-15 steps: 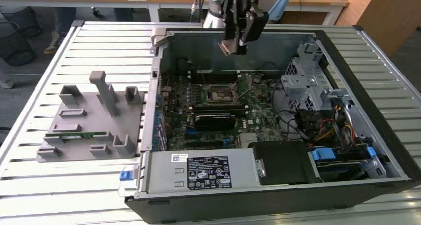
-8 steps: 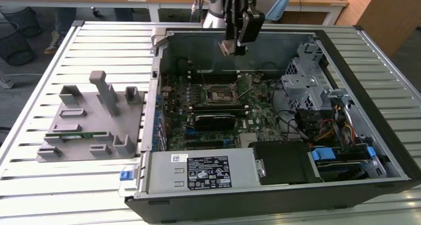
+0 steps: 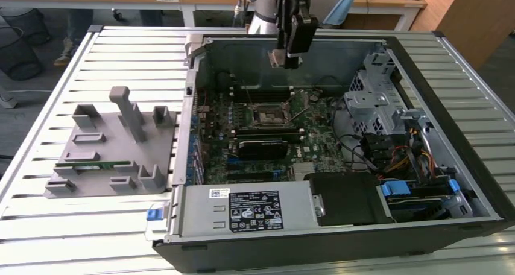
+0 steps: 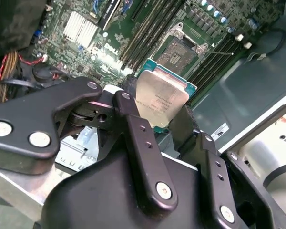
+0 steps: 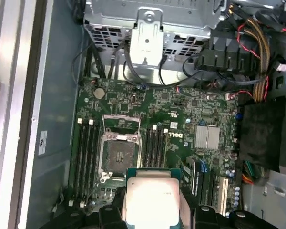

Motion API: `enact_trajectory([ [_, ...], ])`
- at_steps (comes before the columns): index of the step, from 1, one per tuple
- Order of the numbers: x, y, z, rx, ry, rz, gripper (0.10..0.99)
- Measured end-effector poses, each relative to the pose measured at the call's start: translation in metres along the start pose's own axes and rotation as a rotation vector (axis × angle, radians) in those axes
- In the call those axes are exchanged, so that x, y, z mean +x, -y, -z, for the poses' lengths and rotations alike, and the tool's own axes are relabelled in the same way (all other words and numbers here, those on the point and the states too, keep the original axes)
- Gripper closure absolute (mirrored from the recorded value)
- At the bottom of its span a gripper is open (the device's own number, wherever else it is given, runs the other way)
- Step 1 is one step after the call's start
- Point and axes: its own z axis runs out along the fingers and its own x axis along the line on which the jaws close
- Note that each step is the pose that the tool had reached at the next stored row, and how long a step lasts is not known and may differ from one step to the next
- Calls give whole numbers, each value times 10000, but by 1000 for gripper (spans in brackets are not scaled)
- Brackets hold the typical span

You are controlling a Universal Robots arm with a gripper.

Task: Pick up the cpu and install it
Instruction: 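Place the cpu into insertion slot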

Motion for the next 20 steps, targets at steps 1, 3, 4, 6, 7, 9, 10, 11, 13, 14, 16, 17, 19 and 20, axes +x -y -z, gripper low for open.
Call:
enact_trajectory([
  [1,5,1,-9,2,3,-90,557],
  [3,57,1,-61,3,4,-215,557],
  [4,88,2,-79,3,5,-216,557],
  [6,155,0,-114,3,5,-216,557],
  [7,172,4,-131,4,6,-215,557],
  [9,190,7,-168,1,5,-223,557],
  [10,193,7,-187,1,10,-267,557],
  [11,195,7,-198,3,33,-314,557],
  [13,196,9,-217,-19,117,-333,557],
  [14,199,9,-232,-26,140,-332,557],
  [16,219,9,-268,-28,143,-328,557],
  [17,230,9,-286,-30,134,-316,557],
  [19,249,9,-313,-34,51,-310,557],
  [20,254,9,-331,-37,7,-310,557],
])
